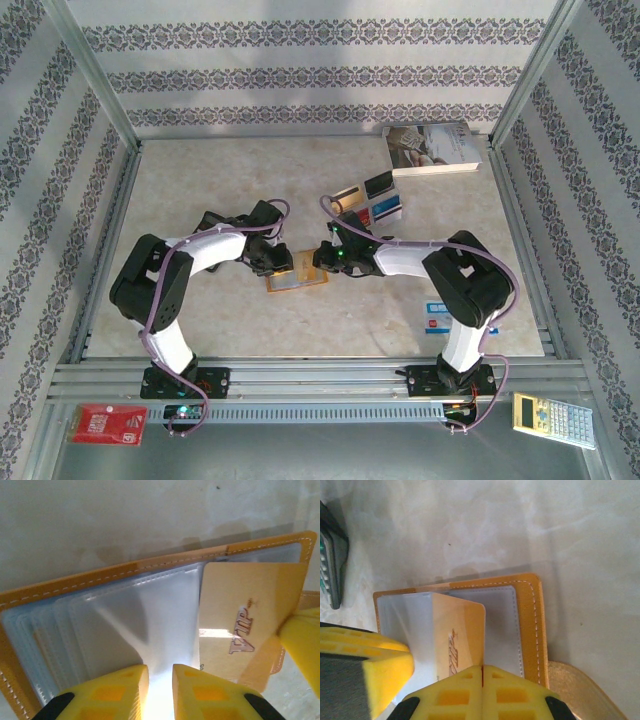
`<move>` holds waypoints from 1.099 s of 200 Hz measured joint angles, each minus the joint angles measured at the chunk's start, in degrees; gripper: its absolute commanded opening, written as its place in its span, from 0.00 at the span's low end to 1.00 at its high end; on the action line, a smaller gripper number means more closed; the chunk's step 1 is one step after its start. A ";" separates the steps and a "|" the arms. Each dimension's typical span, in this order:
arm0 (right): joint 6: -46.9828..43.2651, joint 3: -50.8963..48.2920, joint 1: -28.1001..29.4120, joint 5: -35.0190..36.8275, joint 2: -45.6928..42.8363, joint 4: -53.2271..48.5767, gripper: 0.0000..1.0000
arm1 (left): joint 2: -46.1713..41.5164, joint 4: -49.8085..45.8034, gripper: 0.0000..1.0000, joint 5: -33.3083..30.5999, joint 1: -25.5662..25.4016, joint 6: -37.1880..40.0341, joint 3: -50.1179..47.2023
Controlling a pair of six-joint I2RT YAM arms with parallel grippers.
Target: Take the credit cards out of the card holder
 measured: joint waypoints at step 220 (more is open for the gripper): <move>-1.84 1.60 1.77 -3.19 0.63 0.61 0.00 | 0.07 0.24 0.22 0.00 -0.04 0.00 0.22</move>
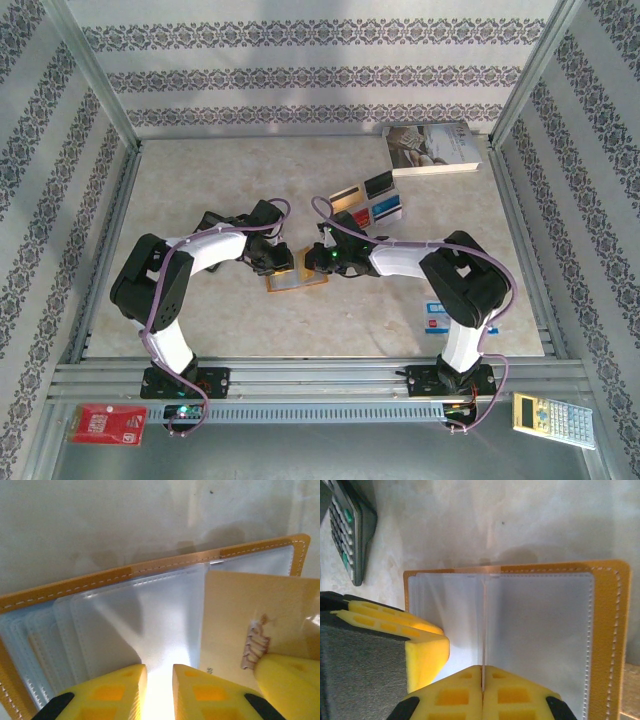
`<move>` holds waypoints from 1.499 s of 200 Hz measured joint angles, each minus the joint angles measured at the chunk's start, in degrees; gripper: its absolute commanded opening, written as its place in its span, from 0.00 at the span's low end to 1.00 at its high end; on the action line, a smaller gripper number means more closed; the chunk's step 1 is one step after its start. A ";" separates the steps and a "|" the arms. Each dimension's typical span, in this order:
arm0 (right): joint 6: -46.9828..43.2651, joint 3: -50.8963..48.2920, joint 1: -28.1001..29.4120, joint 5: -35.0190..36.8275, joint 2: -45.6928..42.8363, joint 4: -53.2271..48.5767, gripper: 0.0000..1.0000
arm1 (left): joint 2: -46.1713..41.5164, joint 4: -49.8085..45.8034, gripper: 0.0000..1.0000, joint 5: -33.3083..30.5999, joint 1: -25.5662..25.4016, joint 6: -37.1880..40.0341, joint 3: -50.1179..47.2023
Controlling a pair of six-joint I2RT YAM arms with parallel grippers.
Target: Take the credit cards out of the card holder
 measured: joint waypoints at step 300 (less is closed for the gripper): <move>26.21 -10.80 -13.03 -17.18 -9.57 45.07 0.00 | -15.19 37.57 0.33 15.15 0.11 -17.64 -6.29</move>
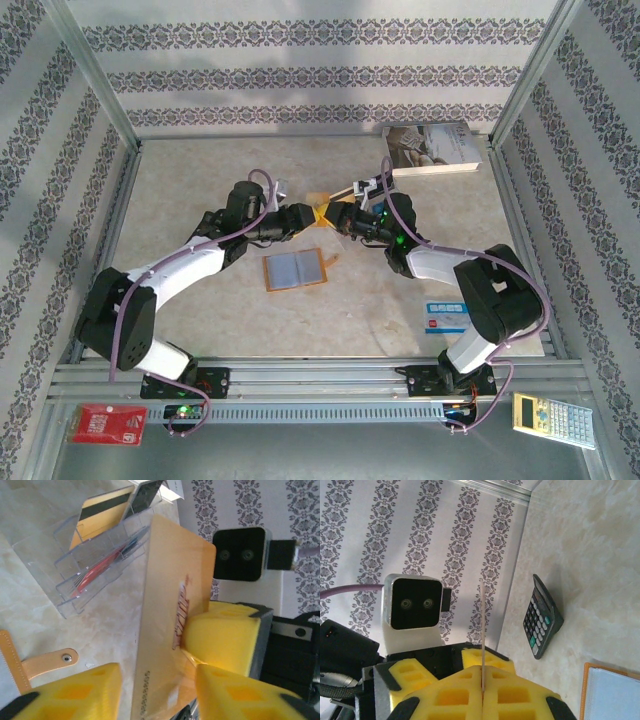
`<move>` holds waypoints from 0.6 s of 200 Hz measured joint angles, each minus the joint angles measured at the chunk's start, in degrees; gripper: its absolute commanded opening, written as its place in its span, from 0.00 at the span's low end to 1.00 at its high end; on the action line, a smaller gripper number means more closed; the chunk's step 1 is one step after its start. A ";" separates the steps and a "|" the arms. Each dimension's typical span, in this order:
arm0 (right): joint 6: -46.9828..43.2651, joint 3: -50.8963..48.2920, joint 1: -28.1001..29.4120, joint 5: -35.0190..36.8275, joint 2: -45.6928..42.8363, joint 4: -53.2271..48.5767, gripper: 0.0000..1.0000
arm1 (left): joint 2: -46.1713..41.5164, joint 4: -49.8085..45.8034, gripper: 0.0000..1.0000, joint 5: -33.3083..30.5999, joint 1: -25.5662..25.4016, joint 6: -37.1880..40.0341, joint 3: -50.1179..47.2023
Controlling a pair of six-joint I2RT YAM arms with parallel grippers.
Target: Take the credit cards out of the card holder
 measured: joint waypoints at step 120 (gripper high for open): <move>-1.49 -0.81 -0.74 -0.15 0.33 -2.56 0.32 | -0.50 -4.02 0.00 -1.66 -0.37 5.51 1.14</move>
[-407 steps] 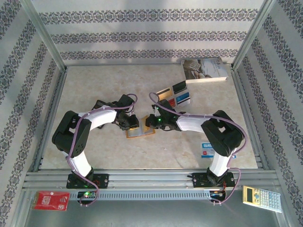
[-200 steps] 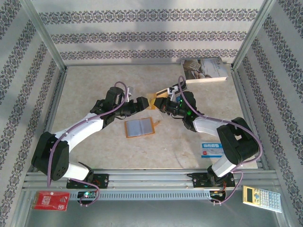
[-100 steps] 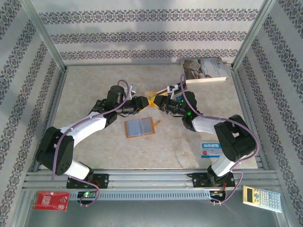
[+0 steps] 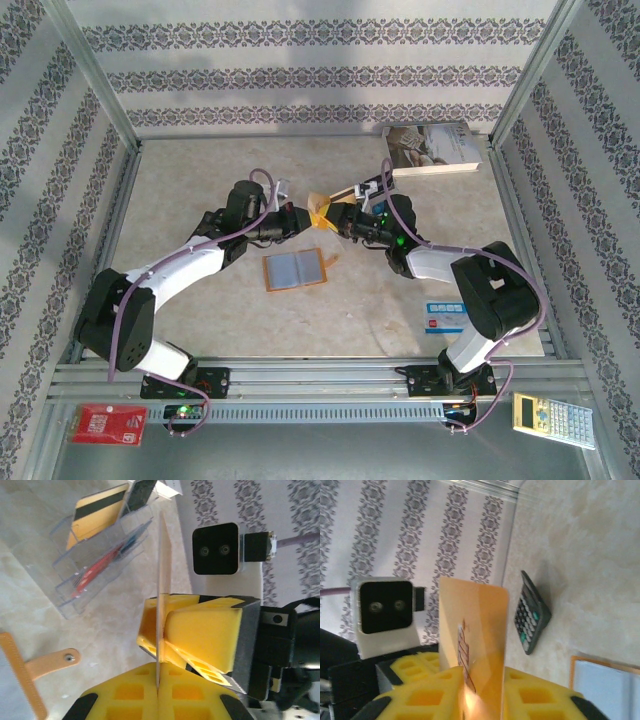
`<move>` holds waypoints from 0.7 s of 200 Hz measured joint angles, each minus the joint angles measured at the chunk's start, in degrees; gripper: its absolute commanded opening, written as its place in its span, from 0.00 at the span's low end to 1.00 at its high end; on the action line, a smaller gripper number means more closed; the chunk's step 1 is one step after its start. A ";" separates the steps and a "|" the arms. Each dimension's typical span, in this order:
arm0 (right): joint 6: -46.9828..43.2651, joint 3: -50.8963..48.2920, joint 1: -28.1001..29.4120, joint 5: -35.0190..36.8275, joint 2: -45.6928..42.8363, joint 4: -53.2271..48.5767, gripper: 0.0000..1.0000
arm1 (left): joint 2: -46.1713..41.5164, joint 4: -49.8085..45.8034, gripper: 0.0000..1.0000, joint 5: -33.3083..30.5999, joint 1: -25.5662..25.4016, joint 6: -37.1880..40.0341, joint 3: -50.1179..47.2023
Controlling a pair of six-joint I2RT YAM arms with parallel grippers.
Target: Take the credit cards out of the card holder
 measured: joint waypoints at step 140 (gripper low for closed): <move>-30.84 2.56 -11.23 23.06 -22.49 -50.88 0.85 | 11.32 -26.82 0.00 -23.26 -8.33 30.45 22.36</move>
